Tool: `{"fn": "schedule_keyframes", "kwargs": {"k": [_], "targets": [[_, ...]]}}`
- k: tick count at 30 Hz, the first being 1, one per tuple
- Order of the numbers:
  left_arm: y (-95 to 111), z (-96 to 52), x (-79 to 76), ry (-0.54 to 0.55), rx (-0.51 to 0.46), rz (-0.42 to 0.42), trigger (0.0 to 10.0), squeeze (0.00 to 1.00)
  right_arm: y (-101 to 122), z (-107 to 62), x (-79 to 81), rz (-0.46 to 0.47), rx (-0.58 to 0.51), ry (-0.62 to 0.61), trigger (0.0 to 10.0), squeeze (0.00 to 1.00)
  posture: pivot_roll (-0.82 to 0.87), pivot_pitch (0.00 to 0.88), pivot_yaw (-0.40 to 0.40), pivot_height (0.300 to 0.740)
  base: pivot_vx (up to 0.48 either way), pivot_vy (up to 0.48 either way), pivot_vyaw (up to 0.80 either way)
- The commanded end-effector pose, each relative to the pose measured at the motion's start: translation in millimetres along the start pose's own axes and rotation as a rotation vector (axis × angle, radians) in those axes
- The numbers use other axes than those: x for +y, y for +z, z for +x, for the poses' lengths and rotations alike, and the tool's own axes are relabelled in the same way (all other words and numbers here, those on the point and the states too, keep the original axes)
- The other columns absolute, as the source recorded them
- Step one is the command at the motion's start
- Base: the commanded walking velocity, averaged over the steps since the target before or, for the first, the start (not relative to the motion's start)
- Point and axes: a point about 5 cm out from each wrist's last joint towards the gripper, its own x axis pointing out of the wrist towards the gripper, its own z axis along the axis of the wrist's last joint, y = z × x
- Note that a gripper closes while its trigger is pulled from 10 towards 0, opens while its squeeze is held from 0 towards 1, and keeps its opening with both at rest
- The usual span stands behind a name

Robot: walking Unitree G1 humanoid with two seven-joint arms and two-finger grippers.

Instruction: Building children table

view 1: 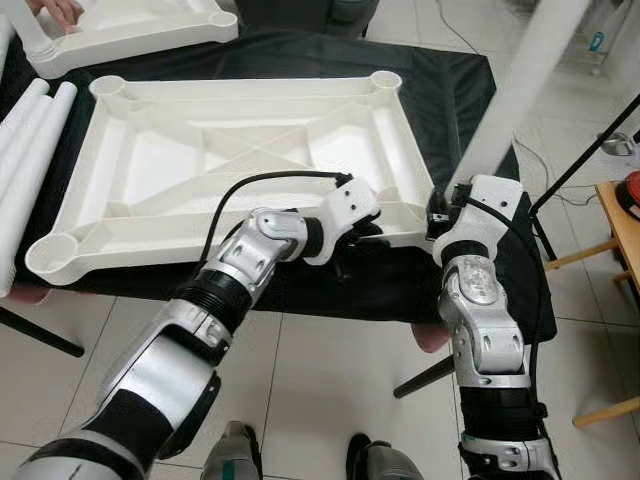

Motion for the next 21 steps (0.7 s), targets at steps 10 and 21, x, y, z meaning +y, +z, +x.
{"fn": "schedule_keyframes", "kwargs": {"k": [10, 21], "targets": [[33.2, 15.0, -29.5, -0.315, -0.112, 0.220, 0.0, 0.00, -6.4, 4.2, 12.2, -0.040, -0.008, 0.348, 10.0, 1.00, 0.12, 0.184, 0.010, 0.740, 0.000, 0.000, 0.00], [18.2, 1.8, -42.2, -0.379, -0.092, 0.253, 0.0, 0.00, 31.9, -21.4, 8.2, -0.149, -0.151, 1.129, 10.0, 0.00, 0.13, 0.169, -0.007, 0.740, 0.000, 0.000, 0.00]]}}
